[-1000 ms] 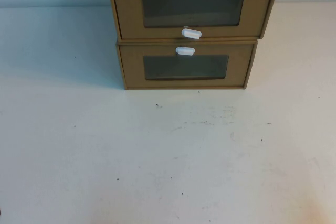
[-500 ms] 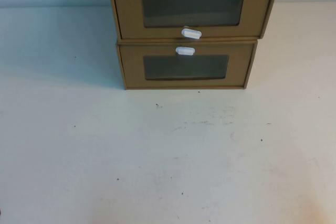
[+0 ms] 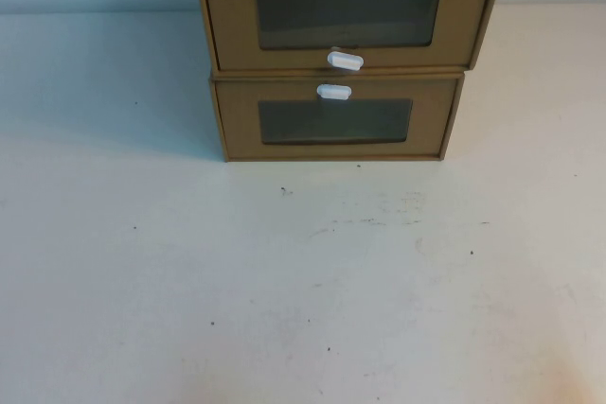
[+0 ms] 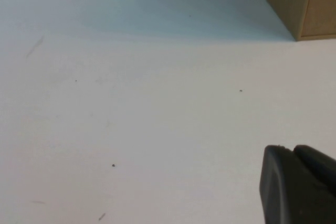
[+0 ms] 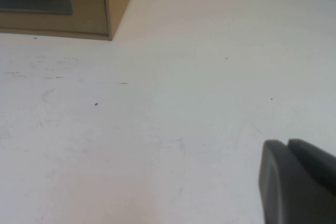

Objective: Open the shoe box
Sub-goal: 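Pull the top drawer of the cardboard box fully open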

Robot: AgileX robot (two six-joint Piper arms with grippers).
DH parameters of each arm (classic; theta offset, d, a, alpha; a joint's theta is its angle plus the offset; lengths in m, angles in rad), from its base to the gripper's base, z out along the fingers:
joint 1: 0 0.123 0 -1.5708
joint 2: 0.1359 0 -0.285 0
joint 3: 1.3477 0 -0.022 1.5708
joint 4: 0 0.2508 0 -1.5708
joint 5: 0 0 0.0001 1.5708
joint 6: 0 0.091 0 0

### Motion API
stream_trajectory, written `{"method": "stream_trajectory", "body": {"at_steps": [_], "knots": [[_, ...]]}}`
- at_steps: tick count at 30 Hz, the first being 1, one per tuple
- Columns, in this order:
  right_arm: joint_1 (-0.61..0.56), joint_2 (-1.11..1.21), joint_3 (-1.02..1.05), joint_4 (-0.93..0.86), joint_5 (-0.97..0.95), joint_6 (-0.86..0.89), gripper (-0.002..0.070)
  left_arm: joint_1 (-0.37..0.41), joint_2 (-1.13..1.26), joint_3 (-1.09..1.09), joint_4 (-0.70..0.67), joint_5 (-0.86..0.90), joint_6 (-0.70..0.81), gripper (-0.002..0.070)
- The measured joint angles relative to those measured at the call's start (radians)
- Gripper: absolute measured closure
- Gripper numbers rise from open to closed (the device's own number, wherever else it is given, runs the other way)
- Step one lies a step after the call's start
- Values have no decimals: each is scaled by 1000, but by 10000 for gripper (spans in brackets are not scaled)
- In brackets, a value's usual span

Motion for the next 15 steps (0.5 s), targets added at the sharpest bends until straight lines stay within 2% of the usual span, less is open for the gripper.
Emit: {"method": "stream_trajectory", "body": {"at_steps": [4, 10, 15], "knots": [[0, 0, 0, 0, 0, 0, 689, 0, 0, 0, -105, -47, -55, 680], [0, 0, 0, 0, 0, 0, 689, 0, 0, 0, -404, -159, -163, 680], [0, 0, 0, 0, 0, 0, 689, 0, 0, 0, -478, -223, -171, 680]]}}
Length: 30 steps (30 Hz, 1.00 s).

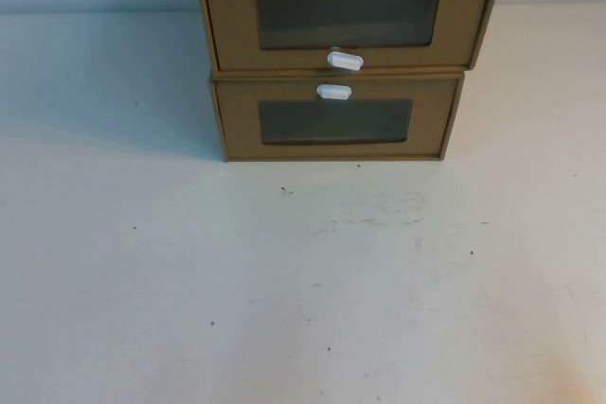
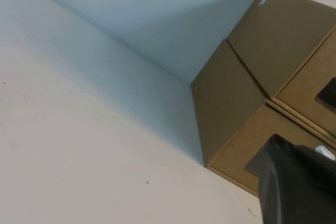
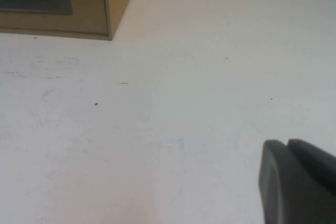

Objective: Open the shoe box
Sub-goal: 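Pull the top drawer of the cardboard box fully open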

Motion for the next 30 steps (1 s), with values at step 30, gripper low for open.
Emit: {"method": "stream_trajectory", "body": {"at_steps": [30], "knots": [[0, 0, 0, 26, 0, 0, 689, -2, 1065, -1137, -178, 793, 698, 680]]}}
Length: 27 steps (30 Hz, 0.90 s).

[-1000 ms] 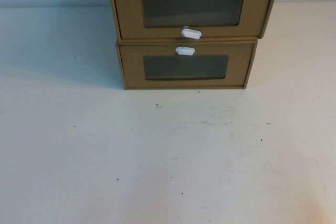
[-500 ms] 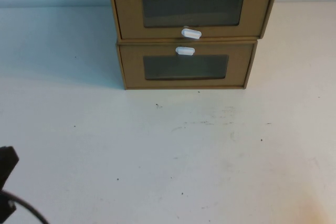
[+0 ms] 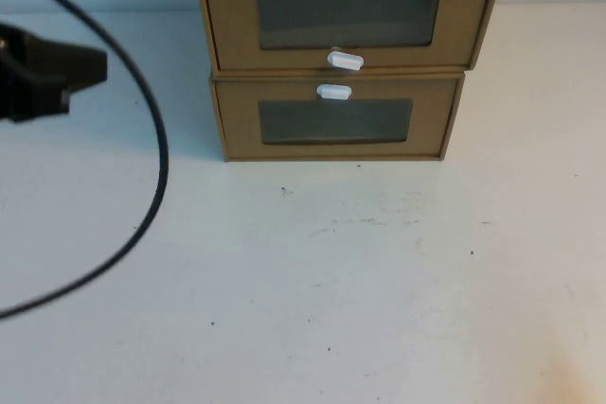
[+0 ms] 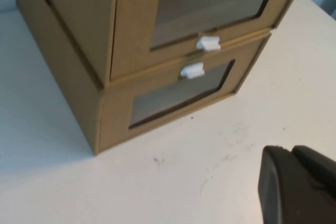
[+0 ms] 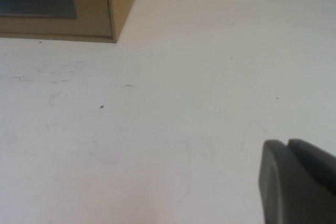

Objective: Open the shoe box
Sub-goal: 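Pull the top drawer of the cardboard box fully open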

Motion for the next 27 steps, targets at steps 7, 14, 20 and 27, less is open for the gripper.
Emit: {"method": "stream_trajectory", "body": {"at_steps": [7, 14, 20, 27], "knots": [[0, 0, 0, 0, 0, 0, 689, -95, 307, -376, -11, 42, 26, 680], [0, 0, 0, 0, 0, 0, 689, -201, 592, -758, -13, 52, 22, 680], [0, 0, 0, 2, 0, 0, 689, -240, 834, -1056, -17, 57, -5, 680], [0, 0, 0, 3, 0, 0, 689, -267, 1032, -1247, -17, 61, -15, 680]]}}
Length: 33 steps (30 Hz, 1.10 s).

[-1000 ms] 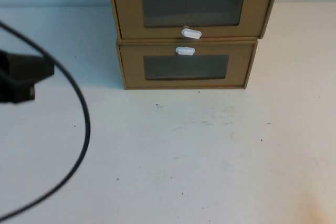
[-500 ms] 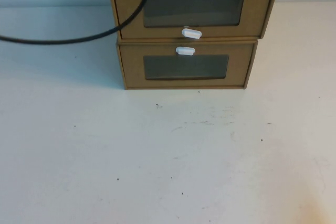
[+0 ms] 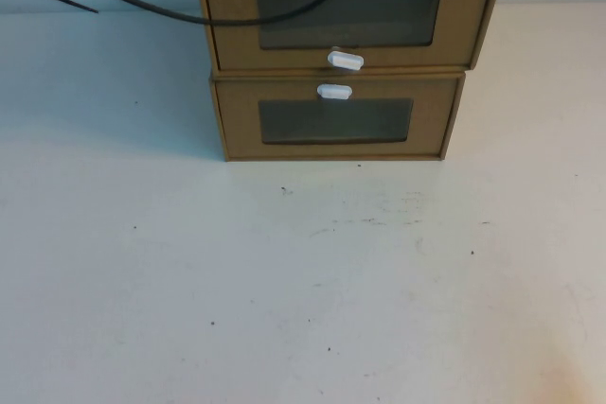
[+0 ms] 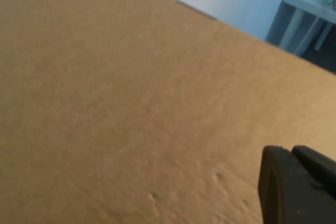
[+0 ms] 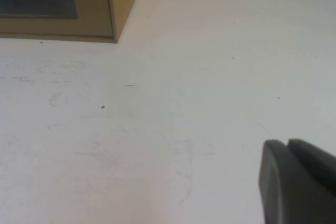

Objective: Open the shoe box
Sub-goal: 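Pull the top drawer of the cardboard box fully open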

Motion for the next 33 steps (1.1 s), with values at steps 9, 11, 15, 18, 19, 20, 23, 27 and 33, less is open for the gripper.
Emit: {"method": "stream_trajectory", "body": {"at_steps": [9, 11, 15, 18, 19, 20, 23, 27, 33], "knots": [[0, 0, 0, 4, 0, 0, 690, -8, 75, -22, 70, 10, -10, 680], [0, 0, 0, 5, 0, 0, 690, -9, 75, -24, 93, 10, -19, 680], [0, 0, 0, 5, 0, 0, 689, -9, 75, -30, 114, 10, -30, 680], [0, 0, 0, 5, 0, 0, 689, -10, 75, -30, 122, 9, -33, 680], [0, 0, 0, 5, 0, 0, 689, -10, 75, -30, 125, 9, -33, 680], [0, 0, 0, 5, 0, 0, 689, -10, 75, -30, 126, 9, -33, 680], [0, 0, 0, 5, 0, 0, 690, -10, 75, -30, 129, 7, -33, 680], [0, 0, 0, 5, 0, 0, 689, -10, 75, -30, 129, 7, -35, 680], [0, 0, 0, 228, -140, -2, 689, -10, 75, -30, 133, 7, -35, 680]]}}
